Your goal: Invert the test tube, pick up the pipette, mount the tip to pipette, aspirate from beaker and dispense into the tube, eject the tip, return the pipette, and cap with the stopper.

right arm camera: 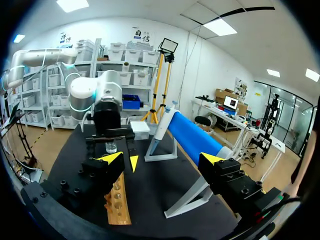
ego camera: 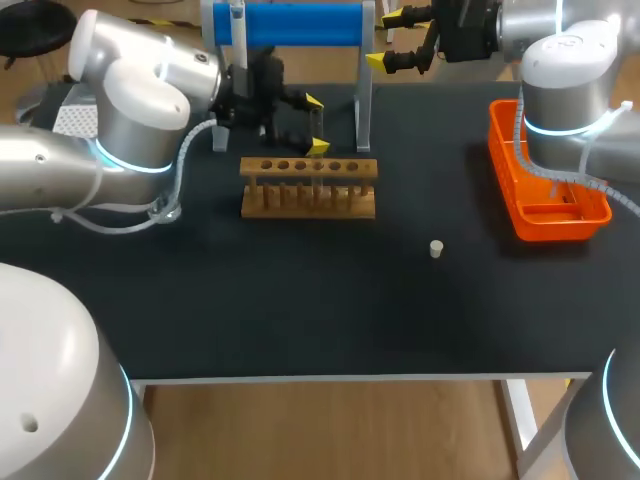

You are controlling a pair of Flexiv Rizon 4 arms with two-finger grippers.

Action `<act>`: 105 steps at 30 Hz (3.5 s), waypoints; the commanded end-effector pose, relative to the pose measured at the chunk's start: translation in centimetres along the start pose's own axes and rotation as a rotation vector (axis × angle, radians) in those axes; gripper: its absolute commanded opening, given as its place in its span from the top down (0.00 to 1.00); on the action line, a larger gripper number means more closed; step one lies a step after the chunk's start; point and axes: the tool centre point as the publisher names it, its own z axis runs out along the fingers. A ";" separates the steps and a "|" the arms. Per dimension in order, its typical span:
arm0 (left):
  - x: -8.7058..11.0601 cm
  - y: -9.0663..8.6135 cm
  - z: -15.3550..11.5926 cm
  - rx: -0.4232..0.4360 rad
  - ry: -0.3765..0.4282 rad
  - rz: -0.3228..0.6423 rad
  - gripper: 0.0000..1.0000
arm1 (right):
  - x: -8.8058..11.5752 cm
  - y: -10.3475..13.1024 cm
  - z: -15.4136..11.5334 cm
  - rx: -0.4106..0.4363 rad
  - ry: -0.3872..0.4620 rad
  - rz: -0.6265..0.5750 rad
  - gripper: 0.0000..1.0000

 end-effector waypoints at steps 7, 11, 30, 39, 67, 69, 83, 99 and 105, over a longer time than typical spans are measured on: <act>0.3 0.2 0.5 -0.032 -0.057 -0.029 0.00 | -0.1 0.0 0.0 0.002 0.003 0.001 0.00; 0.3 0.3 0.5 -0.033 -0.064 -0.038 0.00 | -0.1 0.0 0.0 0.002 0.003 0.001 0.00; 0.2 0.4 1.0 -0.053 -0.060 -0.030 0.00 | -0.1 0.0 0.0 0.002 0.003 0.001 0.00; 0.0 0.5 1.5 -0.050 -0.047 -0.025 0.00 | -0.1 0.0 0.0 0.002 0.003 0.001 0.00; -0.1 1.0 2.1 -0.055 -0.027 -0.019 0.00 | -0.1 0.0 0.0 0.002 0.003 0.001 0.00; -0.1 1.0 2.1 -0.055 -0.030 -0.019 0.00 | -0.1 0.0 0.0 0.002 0.003 0.001 0.00; 0.0 1.1 1.6 -0.049 -0.049 -0.022 0.00 | -0.1 0.0 0.0 0.002 0.003 0.001 0.00; 0.1 1.0 1.5 -0.047 -0.054 -0.009 0.00 | -0.1 0.0 0.0 0.002 0.003 0.001 0.00; 0.1 0.8 1.4 -0.026 -0.058 0.007 0.00 | -0.1 0.0 0.0 0.002 0.003 0.001 0.00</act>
